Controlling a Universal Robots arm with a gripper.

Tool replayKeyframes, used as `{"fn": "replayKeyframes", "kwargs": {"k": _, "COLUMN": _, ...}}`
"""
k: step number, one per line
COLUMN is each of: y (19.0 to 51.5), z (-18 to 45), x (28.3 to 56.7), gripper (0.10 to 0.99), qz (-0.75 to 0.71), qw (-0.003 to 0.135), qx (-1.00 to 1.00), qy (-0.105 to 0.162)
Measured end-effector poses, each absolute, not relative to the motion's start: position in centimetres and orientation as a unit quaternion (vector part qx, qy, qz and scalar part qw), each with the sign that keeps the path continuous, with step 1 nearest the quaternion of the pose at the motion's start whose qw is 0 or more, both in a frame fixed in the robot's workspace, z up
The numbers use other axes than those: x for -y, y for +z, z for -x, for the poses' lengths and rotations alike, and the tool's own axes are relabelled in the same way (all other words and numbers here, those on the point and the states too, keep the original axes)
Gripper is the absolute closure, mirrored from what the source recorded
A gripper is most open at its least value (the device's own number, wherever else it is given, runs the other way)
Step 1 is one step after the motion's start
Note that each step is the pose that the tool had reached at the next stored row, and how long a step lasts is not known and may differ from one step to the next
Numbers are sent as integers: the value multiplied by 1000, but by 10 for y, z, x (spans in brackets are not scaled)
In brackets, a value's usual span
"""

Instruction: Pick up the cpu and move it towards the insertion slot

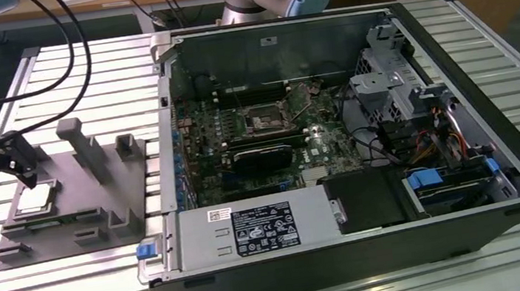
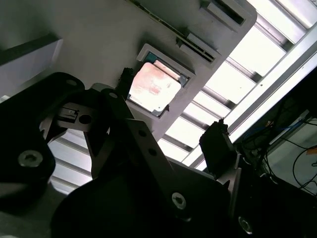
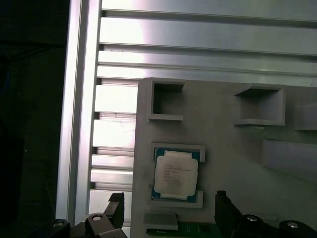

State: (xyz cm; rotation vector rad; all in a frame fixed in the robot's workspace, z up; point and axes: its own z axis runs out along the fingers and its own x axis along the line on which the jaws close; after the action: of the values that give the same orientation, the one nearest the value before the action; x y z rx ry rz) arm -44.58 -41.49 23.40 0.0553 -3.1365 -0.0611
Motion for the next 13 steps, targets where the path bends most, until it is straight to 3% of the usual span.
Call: {"fn": "replayKeyframes", "kwargs": {"k": 13, "y": 224, "z": 444, "x": 415, "gripper": 267, "qz": -18, "qw": 3, "qx": 1000, "qy": -20}}
